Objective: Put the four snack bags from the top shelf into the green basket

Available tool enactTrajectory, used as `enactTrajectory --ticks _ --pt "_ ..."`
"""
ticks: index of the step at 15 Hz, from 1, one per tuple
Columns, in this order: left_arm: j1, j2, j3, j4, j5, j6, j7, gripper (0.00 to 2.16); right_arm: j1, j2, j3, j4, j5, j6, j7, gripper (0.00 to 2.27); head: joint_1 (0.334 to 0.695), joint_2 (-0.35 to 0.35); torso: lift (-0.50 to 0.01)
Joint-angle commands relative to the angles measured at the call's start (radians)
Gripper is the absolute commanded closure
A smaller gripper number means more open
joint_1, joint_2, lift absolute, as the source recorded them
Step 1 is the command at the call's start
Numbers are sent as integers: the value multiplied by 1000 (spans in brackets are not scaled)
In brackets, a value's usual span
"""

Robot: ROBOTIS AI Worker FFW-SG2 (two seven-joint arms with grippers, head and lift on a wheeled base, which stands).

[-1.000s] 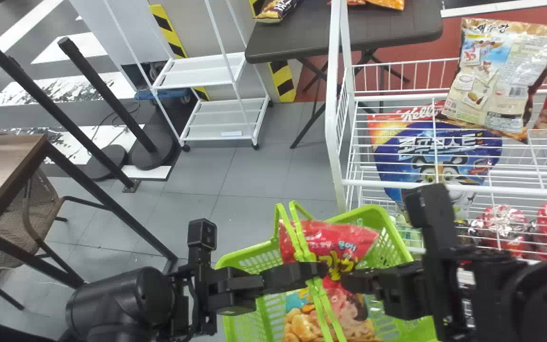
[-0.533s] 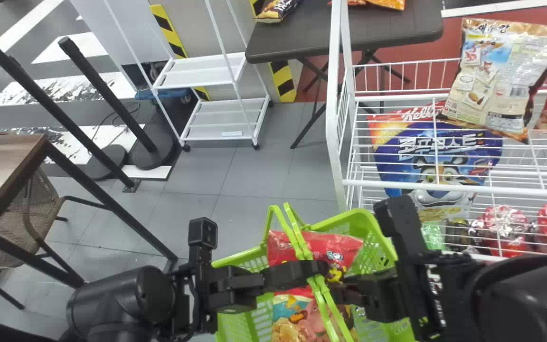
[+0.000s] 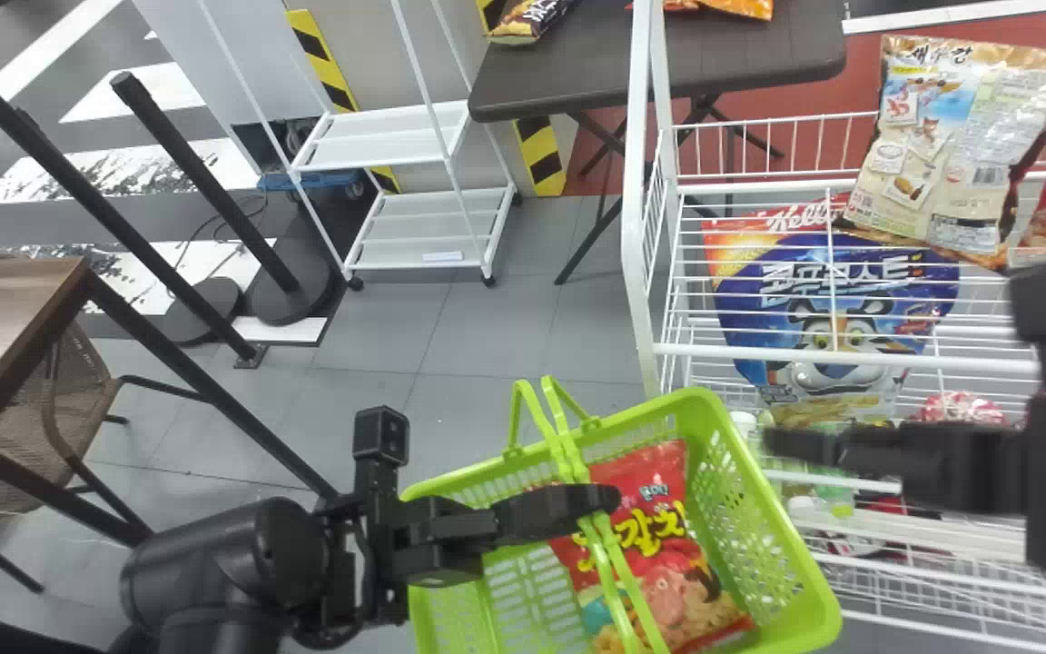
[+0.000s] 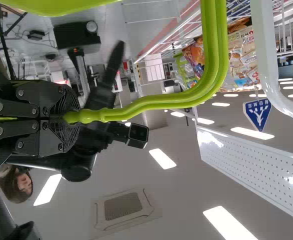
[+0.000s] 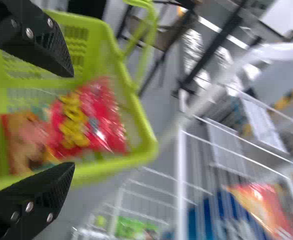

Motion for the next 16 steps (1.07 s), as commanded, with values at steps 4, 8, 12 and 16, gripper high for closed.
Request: enactTrajectory --ticks 4,8,12,16 --pt "9 3 12 3 0 0 -11 2148 -174 2 -39 213 252 -371 -35 66 695 112 0" --pt "21 3 25 2 2 -3 -11 2148 -317 2 18 518 332 -668 -155 66 695 36 0" --pt "29 3 35 3 3 -6 -11 2148 -442 2 69 768 344 -828 -230 80 695 27 0" --pt "37 5 38 6 3 -15 -11 2148 -494 2 73 856 345 -822 -238 1814 695 31 0"
